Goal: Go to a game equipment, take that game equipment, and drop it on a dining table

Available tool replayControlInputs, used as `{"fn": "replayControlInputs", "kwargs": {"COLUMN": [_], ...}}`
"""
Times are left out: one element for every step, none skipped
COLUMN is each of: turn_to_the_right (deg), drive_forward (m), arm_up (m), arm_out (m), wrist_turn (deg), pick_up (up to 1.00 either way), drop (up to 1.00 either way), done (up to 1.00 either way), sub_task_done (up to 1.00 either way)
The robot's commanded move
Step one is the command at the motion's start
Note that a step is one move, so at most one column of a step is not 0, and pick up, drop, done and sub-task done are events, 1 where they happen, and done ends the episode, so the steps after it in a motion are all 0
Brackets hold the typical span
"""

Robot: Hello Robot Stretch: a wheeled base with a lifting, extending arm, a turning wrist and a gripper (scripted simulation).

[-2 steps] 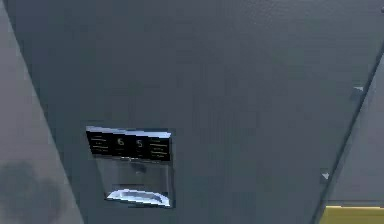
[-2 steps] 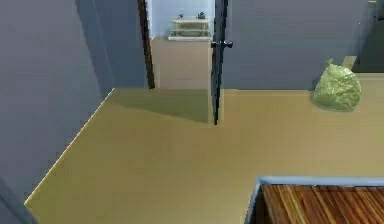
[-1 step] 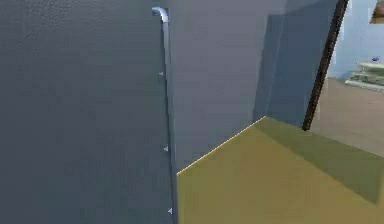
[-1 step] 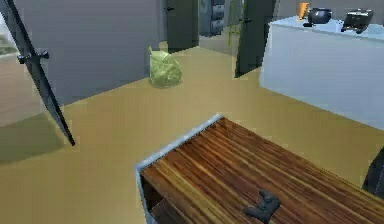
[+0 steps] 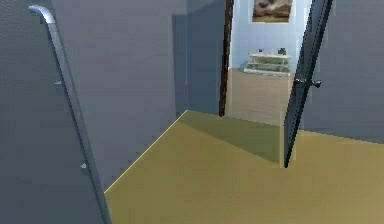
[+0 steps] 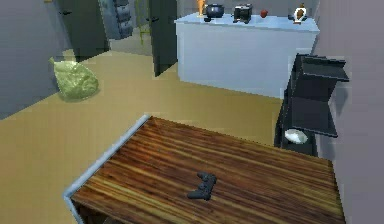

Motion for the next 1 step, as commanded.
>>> {"fn": "replayControlInputs", "kwargs": {"turn_to_the_right": [0.0], "drive_forward": [0.0], "arm_up": [0.5], "arm_out": [0.0], "wrist_turn": [0.0], "pick_up": [0.0], "drop": [0.0], "done": [0.0], "sub_task_done": [0.0]}}
